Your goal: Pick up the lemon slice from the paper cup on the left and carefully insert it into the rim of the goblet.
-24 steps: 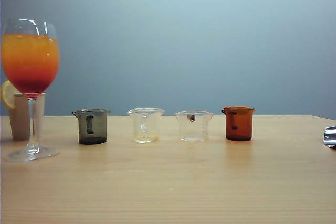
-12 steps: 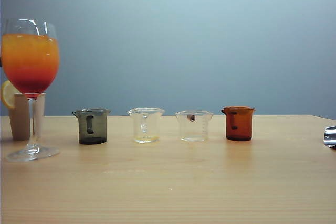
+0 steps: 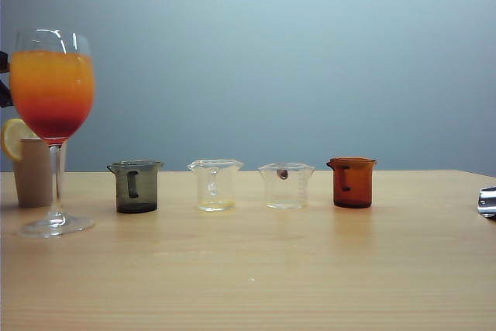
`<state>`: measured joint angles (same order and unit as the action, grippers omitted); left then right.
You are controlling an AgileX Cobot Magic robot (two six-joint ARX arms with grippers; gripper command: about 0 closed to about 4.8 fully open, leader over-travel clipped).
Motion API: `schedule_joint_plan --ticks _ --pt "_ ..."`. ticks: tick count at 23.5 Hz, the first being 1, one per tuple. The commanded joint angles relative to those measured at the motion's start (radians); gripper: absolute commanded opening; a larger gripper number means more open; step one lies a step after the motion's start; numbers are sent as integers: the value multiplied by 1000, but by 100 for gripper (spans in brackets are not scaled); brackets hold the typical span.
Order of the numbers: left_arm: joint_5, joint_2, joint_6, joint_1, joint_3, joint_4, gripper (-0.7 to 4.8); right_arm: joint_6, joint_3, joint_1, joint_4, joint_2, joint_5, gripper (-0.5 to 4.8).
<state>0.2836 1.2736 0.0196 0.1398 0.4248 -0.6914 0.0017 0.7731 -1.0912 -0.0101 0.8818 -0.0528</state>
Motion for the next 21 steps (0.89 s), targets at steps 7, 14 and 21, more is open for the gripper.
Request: schedule_joint_plan --ticks 7,14,21 --pt "-44 0 -12 1 4 -24 215 -2 4 0 -17 -2 -2 -5" --pt "-32 22 -11 0 4 -29 215 -2 4 0 -17 -2 -2 -5" --pt "-32 23 0 -1 4 -28 215 -2 4 0 -17 -2 -2 -5"
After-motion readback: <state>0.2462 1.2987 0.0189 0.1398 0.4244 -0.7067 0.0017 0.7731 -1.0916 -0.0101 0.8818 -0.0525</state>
